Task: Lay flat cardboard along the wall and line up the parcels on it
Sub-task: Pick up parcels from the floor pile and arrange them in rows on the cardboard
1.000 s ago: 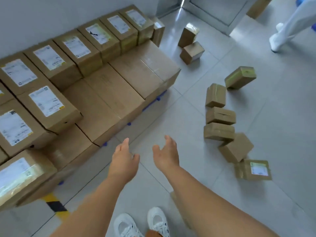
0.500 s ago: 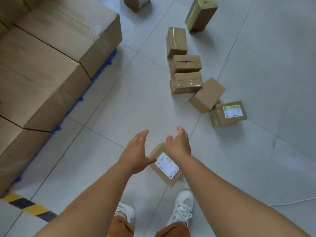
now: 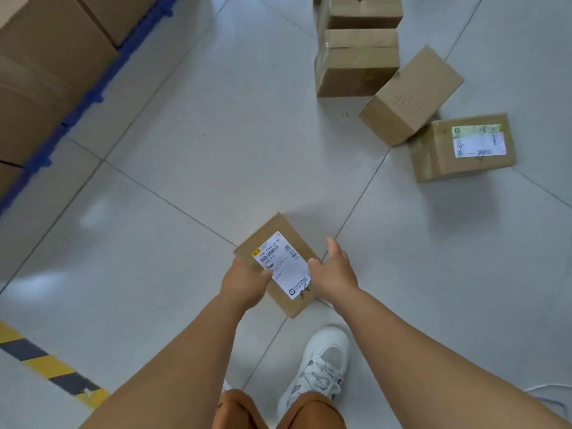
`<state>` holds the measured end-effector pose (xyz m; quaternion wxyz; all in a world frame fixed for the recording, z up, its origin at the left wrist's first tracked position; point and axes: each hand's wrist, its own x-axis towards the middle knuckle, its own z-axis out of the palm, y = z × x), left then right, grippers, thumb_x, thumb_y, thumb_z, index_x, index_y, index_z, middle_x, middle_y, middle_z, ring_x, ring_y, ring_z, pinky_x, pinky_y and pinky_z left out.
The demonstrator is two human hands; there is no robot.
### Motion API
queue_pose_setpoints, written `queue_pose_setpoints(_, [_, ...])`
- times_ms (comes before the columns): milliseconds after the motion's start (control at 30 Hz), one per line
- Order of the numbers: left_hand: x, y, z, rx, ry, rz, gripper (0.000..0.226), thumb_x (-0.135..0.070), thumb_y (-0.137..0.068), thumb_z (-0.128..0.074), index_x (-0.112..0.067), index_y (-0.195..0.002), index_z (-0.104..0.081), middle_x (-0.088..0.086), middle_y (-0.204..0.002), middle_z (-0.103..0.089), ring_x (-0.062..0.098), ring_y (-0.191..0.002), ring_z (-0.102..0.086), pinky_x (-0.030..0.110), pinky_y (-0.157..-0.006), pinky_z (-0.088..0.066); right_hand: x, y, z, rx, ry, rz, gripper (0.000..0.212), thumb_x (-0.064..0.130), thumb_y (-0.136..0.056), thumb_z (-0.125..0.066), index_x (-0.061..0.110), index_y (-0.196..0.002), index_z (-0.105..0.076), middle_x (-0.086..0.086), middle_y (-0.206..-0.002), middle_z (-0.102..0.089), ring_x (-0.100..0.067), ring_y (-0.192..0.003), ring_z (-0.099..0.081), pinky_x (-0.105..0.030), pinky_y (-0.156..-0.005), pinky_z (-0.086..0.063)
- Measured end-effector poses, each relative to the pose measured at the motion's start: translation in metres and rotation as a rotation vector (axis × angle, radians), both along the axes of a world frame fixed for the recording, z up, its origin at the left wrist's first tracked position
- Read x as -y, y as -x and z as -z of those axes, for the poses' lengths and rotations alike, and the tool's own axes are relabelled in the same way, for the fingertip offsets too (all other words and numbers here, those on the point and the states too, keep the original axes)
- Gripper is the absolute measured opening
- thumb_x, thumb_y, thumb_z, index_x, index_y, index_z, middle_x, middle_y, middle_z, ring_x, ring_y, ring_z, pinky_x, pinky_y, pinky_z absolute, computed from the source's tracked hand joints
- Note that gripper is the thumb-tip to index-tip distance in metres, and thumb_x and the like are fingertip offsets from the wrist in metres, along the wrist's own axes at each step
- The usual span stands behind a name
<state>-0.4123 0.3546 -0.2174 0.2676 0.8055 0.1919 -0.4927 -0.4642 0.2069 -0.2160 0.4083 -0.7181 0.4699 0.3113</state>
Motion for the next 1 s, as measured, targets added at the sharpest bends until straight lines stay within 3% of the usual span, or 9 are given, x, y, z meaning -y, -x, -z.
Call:
queue_pose_setpoints(133, [0.01,0.015,0.04,-0.004,0.018,-0.127,0.058,-0.023,-0.091,-0.059,-0.006,-0.139,-0.031,0.0,-0.102,-0.058,0.013,-0.076,-0.054,0.03,-0.064,-0.05,-0.002,0.004,0.042,-0.039,-0.075,-0.009,0.064,0.027,-0.094,-0.042,0.03,-0.152,-0.016,0.004,-0.156,-0.02,-0.027,-0.137,-0.032,-0.042,-0.107,-0.037])
queue_pose_setpoints(267, [0.028,0.009,0.056,0.066,0.119,-0.257,0.065,-0.017,-0.088,-0.061,-0.014,-0.142,-0.025,0.001,-0.131,-0.052,0.023,-0.105,-0.057,0.035,-0.082,-0.049,0.007,0.002,0.068,-0.03,-0.162,0.065,0.066,0.031,-0.078,-0.044,0.03,-0.142,-0.031,0.002,-0.142,-0.043,-0.025,-0.119,-0.052,-0.045,-0.098,-0.047])
queue_pose_setpoints(400, [0.057,-0.013,0.044,0.12,0.242,-0.312,0.039,-0.013,-0.087,-0.058,-0.024,-0.123,-0.047,-0.002,-0.126,-0.052,0.02,-0.102,-0.06,0.03,-0.072,-0.05,0.032,-0.011,0.048,0.029,-0.195,0.273,0.057,0.024,-0.088,-0.048,0.035,-0.142,-0.036,0.003,-0.134,-0.046,-0.018,-0.103,-0.06,-0.032,-0.074,-0.055])
queue_pose_setpoints(533, [0.097,-0.038,0.006,0.202,0.362,-0.342,0.043,-0.014,-0.088,-0.053,-0.034,-0.127,-0.053,-0.003,-0.128,-0.047,0.009,-0.098,-0.059,0.02,-0.064,-0.047,0.075,-0.031,0.017,0.141,-0.166,0.432,0.054,0.03,-0.094,-0.047,0.038,-0.144,-0.031,0.002,-0.136,-0.034,-0.018,-0.102,-0.054,-0.025,-0.061,-0.045])
queue_pose_setpoints(633, [0.135,-0.061,-0.032,0.237,0.446,-0.333,0.051,-0.018,-0.088,-0.056,-0.043,-0.132,-0.047,-0.001,-0.123,-0.052,0.011,-0.099,-0.062,0.022,-0.066,-0.049,0.106,-0.047,-0.016,0.208,-0.15,0.505,0.055,0.041,-0.088,-0.048,0.042,-0.142,-0.034,0.003,-0.136,-0.038,-0.018,-0.103,-0.057,-0.032,-0.073,-0.053])
queue_pose_setpoints(700, [0.164,-0.077,-0.06,0.223,0.477,-0.321,0.053,-0.019,-0.088,-0.058,-0.037,-0.135,-0.043,-0.003,-0.117,-0.057,0.014,-0.098,-0.064,0.026,-0.069,-0.052,0.124,-0.057,-0.039,0.259,-0.161,0.56,0.059,0.045,-0.08,-0.049,0.045,-0.137,-0.036,0.005,-0.134,-0.043,-0.019,-0.104,-0.06,-0.04,-0.081,-0.057])
queue_pose_setpoints(833, [0.219,-0.104,-0.1,0.167,0.522,-0.237,0.025,-0.024,-0.084,-0.063,-0.03,-0.108,-0.059,0.0,-0.117,-0.061,0.017,-0.094,-0.067,0.032,-0.07,-0.056,0.17,-0.079,-0.08,0.322,-0.097,0.633,0.062,0.045,-0.08,-0.048,0.046,-0.14,-0.029,0.007,-0.134,-0.045,-0.02,-0.108,-0.056,-0.041,-0.088,-0.053])
queue_pose_setpoints(900, [0.24,-0.118,-0.115,0.164,0.55,-0.19,0.039,-0.033,-0.076,-0.067,-0.039,-0.113,-0.054,0.002,-0.122,-0.057,0.019,-0.096,-0.067,0.032,-0.067,-0.055,0.192,-0.09,-0.097,0.316,-0.11,0.7,0.066,0.045,-0.085,-0.048,0.044,-0.145,-0.021,0.007,-0.135,-0.048,-0.02,-0.109,-0.056,-0.037,-0.086,-0.048])
queue_pose_setpoints(1000, [0.265,-0.147,-0.135,0.1,0.584,-0.156,0.056,-0.04,-0.072,-0.072,-0.048,-0.12,-0.044,0.006,-0.115,-0.062,0.022,-0.09,-0.069,0.029,-0.058,-0.053,0.219,-0.11,-0.111,0.313,-0.17,0.783,0.073,0.054,-0.073,-0.047,0.046,-0.141,-0.024,0.003,-0.135,-0.054,-0.023,-0.115,-0.056,-0.047,-0.098,-0.045])
